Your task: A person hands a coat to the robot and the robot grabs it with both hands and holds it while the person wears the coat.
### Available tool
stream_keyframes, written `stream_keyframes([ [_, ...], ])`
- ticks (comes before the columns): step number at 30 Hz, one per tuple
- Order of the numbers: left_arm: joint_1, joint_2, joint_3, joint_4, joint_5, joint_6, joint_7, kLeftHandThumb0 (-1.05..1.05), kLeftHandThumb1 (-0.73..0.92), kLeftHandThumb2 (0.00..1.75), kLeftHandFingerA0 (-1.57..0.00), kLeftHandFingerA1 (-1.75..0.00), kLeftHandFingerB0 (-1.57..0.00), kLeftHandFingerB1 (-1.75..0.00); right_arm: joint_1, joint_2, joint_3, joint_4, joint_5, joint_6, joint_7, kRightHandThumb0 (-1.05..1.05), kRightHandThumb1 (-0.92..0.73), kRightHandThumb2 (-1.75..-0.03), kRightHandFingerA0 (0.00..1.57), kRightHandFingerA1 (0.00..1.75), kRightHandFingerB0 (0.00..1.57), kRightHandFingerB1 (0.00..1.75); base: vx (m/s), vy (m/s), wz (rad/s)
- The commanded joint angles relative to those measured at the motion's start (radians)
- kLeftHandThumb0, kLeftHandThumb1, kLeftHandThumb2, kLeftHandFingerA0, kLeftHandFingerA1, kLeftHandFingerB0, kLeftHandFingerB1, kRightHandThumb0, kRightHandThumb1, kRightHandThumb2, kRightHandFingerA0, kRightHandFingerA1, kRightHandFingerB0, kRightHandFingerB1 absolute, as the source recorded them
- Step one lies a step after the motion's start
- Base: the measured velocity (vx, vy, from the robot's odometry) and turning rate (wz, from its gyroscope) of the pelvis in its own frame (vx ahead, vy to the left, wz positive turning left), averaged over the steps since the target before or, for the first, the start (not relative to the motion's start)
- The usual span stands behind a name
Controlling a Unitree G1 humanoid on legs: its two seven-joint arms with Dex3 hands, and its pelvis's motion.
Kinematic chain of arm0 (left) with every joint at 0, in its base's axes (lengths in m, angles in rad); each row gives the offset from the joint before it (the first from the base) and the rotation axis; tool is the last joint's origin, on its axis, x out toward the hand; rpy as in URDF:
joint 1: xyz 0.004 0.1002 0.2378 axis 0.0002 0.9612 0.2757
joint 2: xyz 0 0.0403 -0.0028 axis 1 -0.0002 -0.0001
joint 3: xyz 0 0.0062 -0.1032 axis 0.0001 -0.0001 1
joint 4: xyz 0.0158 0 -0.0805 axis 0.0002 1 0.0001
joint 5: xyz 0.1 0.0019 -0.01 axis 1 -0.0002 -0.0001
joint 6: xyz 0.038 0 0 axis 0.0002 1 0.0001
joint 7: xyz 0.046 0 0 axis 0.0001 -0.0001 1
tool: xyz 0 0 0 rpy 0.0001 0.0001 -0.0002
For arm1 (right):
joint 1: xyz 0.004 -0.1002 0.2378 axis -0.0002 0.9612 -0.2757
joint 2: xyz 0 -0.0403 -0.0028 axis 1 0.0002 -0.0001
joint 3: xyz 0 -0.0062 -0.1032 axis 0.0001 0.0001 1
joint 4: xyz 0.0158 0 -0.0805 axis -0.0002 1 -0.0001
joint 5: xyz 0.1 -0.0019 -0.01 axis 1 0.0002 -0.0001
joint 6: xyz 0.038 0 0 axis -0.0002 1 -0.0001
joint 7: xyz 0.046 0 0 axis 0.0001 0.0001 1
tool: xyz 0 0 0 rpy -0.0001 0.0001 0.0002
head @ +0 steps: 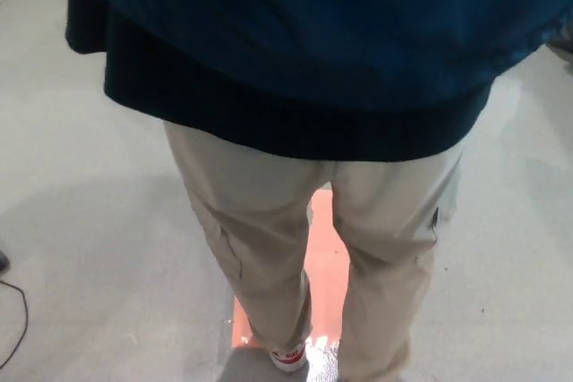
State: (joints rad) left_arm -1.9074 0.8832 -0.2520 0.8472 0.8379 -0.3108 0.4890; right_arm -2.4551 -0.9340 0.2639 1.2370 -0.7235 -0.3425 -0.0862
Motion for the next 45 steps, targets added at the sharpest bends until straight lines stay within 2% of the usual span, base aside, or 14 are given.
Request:
stream_keyframes([
  [1,0.575,0.03,0.305,-0.64,-0.146,0.109,-0.049,-0.83,0.75,1.07,0.0,-0.16,-0.02,-0.15,1.005,0.035,-0.502,-0.921,0.497,-0.122,0.065,-0.8,-0.73,-1.12,0.0,0.2,0.0,0.17,0.0,0.0,0.0],
  [8,0.941,-0.115,0.464,-1.02,-0.12,0.179,-0.111,-0.89,0.78,1.12,0.0,-0.12,-0.03,-0.13,1.453,0.234,-0.672,-1.411,0.495,-0.065,0.076,-0.83,-0.71,-1.04,0.07,0.19,0.07,0.17,0.0,0.0,0.0],
  [9,0.991,-0.144,0.479,-1.07,-0.114,0.183,-0.112,-0.88,0.75,1.12,0.0,-0.16,-0.04,-0.16,1.507,0.254,-0.68,-1.463,0.501,-0.061,0.082,-0.75,-0.85,-0.65,0.0,0.28,0.0,0.14,0.0,0.0,0.0],
  [10,1.101,-0.204,0.503,-1.166,-0.121,0.165,-0.1,-0.91,0.74,1.08,-0.02,-0.19,-0.09,-0.17,1.61,0.289,-0.686,-1.559,0.53,-0.055,0.098,-0.78,-0.63,-1.01,0.0,0.18,0.0,0.15,0.0,0.0,0.0],
  [15,1.389,-0.336,0.516,-1.36,-0.157,0.087,-0.056,-0.91,0.72,1.06,-0.01,-0.16,-0.1,-0.19,1.899,0.356,-0.655,-1.71,0.586,-0.12,0.067,-0.71,-0.69,-0.77,0.0,0.07,0.0,0.02,0.0,0.0,0.0],
  [16,1.415,-0.349,0.511,-1.38,-0.155,0.089,-0.055,-0.92,0.73,1.06,0.0,-0.14,-0.1,-0.22,1.932,0.364,-0.657,-1.731,0.585,-0.117,0.066,-0.85,-0.64,-0.99,0.0,0.09,0.0,0.09,0.0,0.0,0.0],
  [24,1.861,-0.505,0.424,-1.504,-0.12,0.042,0.043,-0.85,0.63,1.01,0.0,-0.14,-0.07,-0.22,2.385,0.574,-0.603,-1.905,0.38,-0.142,-0.061,-0.88,-0.74,-1.08,0.0,0.09,0.0,0.09,0.0,0.0,0.0],
  [25,1.937,-0.522,0.403,-1.498,-0.075,0.035,0.083,-0.78,0.8,0.65,-0.01,-0.2,-0.08,-0.22,2.474,0.585,-0.568,-1.926,0.404,-0.14,-0.068,-0.85,-0.71,-1.05,0.0,0.12,0.0,0.1,0.0,0.0,0.0],
  [26,1.984,-0.532,0.388,-1.492,-0.045,0.031,0.11,-0.84,0.65,1.03,0.0,-0.2,-0.06,-0.22,2.53,0.586,-0.55,-1.931,0.419,-0.151,-0.07,-0.82,-0.69,-1.03,0.0,0.15,0.0,0.11,0.0,0.0,0.0],
  [27,2.015,-0.539,0.378,-1.488,-0.033,0.025,0.125,-0.84,0.65,1.03,0.0,-0.2,-0.06,-0.22,2.567,0.586,-0.542,-1.933,0.423,-0.161,-0.069,-0.82,-0.69,-1.03,0.0,0.15,0.0,0.11,0.0,0.0,0.0],
  [37,2.274,-0.539,0.158,-1.222,0.095,-0.06,0.398,-0.78,0.56,0.93,-0.08,-0.56,-0.19,-0.49,2.899,0.626,-0.35,-1.74,0.168,-0.273,-0.235,-0.82,-0.73,-1.05,0.0,0.49,0.09,0.18,0.0,0.0,0.0],
  [38,2.277,-0.544,0.144,-1.194,0.105,-0.062,0.419,-0.77,0.56,0.93,-0.13,-0.58,-0.23,-0.51,2.907,0.631,-0.341,-1.718,0.156,-0.277,-0.243,-0.74,-0.86,-0.68,0.02,0.52,0.03,0.3,0.0,0.0,0.0],
  [41,2.297,-0.56,0.103,-1.113,0.118,-0.04,0.433,-0.77,0.56,0.94,-0.14,-0.6,-0.22,-0.53,2.929,0.63,-0.301,-1.627,0.146,-0.296,-0.264,-0.72,-0.87,-0.66,0.06,0.51,0.05,0.3,0.0,0.0,0.0],
  [45,2.3,-0.563,0.042,-0.919,0.147,-0.025,0.491,-0.73,0.68,0.61,-0.24,-0.56,-0.34,-0.41,2.965,0.625,-0.246,-1.487,0.12,-0.295,-0.271,-0.73,-0.87,-0.67,0.09,0.46,0.09,0.29,0.0,0.0,0.0],
])
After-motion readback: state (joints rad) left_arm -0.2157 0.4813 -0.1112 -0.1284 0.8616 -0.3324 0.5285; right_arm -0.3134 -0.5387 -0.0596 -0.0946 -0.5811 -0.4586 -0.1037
